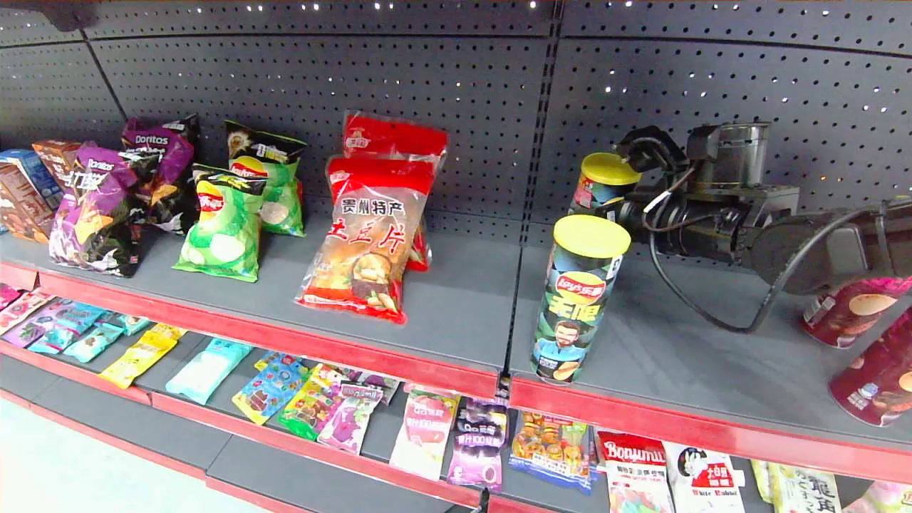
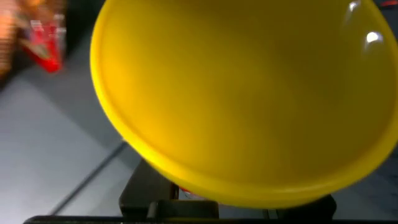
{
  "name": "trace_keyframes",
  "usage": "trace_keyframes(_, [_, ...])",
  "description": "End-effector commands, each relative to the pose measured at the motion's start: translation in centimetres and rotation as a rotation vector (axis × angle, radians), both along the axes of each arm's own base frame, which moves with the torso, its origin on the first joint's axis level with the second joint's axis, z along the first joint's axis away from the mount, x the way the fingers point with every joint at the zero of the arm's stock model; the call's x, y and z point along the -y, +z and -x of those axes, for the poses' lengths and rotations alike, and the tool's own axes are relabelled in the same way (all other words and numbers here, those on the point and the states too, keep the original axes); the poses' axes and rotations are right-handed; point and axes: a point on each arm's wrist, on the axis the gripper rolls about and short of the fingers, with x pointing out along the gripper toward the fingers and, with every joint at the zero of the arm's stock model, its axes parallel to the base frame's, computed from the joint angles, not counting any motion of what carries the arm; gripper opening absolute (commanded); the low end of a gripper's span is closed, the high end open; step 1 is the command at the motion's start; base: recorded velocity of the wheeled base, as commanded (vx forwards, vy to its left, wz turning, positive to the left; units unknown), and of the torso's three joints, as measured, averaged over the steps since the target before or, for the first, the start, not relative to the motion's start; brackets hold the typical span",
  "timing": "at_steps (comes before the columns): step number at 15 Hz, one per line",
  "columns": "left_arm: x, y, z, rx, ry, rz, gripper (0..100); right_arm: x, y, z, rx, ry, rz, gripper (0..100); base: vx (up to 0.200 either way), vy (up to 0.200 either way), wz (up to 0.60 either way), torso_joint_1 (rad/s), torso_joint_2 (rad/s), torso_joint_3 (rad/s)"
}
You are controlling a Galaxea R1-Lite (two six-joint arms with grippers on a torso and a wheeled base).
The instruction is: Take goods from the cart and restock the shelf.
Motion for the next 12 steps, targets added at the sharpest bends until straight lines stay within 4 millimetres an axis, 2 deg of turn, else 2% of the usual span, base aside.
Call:
trace_keyframes(1, [0.0,0.0,0.0,0.0,0.0,0.0,100,-0.8,-0.5,-0.6,-0.008,0.013,-0.008,0,0.0,0.0,0.0,0.0,0.0,0.0])
trace_keyframes(12, [0.0,0.0,0.0,0.0,0.0,0.0,100,-1.3,-1.5,-0.5,-0.039,0.007,0.008,0,0.0,0.0,0.0,0.0,0.0,0.0])
